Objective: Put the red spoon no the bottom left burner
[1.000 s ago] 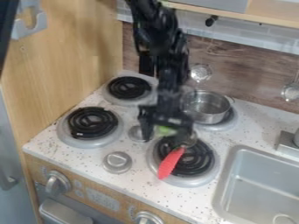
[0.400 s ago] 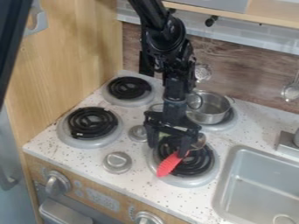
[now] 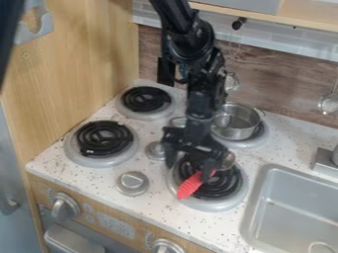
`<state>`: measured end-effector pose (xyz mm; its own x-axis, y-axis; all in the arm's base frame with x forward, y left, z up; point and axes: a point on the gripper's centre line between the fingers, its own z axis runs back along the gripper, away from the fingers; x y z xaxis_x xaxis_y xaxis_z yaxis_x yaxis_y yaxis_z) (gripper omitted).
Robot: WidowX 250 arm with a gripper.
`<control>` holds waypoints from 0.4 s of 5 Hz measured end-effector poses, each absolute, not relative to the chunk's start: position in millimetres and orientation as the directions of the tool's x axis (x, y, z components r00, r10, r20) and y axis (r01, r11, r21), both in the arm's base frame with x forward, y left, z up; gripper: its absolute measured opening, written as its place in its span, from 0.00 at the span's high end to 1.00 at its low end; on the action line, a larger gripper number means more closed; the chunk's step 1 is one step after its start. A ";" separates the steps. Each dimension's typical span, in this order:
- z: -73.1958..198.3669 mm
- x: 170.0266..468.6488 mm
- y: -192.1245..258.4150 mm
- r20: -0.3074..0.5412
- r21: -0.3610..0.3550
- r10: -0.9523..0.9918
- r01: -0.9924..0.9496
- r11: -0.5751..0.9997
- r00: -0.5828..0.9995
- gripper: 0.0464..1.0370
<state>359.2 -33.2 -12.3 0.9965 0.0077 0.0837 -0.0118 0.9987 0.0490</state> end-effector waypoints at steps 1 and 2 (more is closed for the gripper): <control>-6.0 358.8 -37.1 0.100 0.025 0.007 -0.009 1.000 0.995 0.04; -15.2 353.6 -51.0 0.055 0.020 -0.044 0.043 0.999 0.998 0.04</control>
